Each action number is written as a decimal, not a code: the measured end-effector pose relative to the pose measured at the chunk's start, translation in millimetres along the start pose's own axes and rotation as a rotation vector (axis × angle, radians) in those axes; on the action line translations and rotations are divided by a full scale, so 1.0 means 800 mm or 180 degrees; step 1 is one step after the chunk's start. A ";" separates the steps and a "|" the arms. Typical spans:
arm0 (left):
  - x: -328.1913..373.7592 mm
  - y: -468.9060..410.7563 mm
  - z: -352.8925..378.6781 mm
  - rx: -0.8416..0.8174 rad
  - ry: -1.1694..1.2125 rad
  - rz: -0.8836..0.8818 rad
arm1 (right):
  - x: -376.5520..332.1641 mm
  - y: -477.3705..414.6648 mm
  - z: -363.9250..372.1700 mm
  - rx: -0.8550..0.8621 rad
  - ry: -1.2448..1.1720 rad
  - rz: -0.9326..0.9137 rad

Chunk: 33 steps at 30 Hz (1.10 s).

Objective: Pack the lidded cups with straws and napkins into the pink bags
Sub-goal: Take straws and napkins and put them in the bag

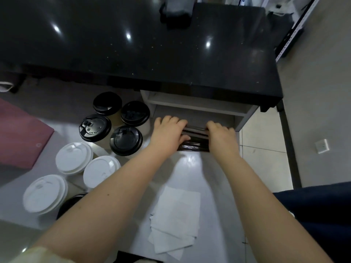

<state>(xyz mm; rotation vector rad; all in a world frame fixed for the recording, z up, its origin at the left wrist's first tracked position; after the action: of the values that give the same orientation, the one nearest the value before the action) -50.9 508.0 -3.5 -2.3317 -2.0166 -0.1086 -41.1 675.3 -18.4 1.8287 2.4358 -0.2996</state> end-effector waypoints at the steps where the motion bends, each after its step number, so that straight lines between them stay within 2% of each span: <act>1: 0.001 -0.001 -0.009 0.0020 -0.0002 0.0015 | 0.000 0.002 -0.008 -0.0028 -0.0012 -0.0073; 4: 0.004 0.002 -0.038 0.0193 0.0032 0.0069 | 0.000 0.010 -0.033 0.0047 -0.0121 -0.0190; 8: 0.000 0.016 -0.079 0.0532 -0.0107 0.0180 | -0.010 0.021 -0.072 0.0288 0.0180 -0.0431; 14: -0.045 0.066 -0.131 0.0765 -0.0174 0.0042 | -0.069 0.011 -0.111 0.0274 0.0284 -0.0904; 22: -0.165 0.160 -0.172 0.0885 -0.0188 -0.0491 | -0.218 -0.012 -0.125 0.0205 -0.0116 -0.1634; 33: -0.369 0.361 -0.169 0.0850 -0.0123 -0.1391 | -0.474 0.028 -0.078 0.0013 -0.0245 -0.2558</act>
<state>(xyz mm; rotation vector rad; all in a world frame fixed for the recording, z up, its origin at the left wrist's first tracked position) 190.7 163.2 105.1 -1.7267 -2.3566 0.1783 91.5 337.1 108.9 0.7244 2.9734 -0.4006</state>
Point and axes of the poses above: each hand's wrist, its own y-axis away from the middle knuckle, its own z-axis out of the palm, x = y × z, the point moved 3 cm from there along -y, towards the middle knuckle, and after that the axes turned 7 degrees about -z, right-handed, at the moved point
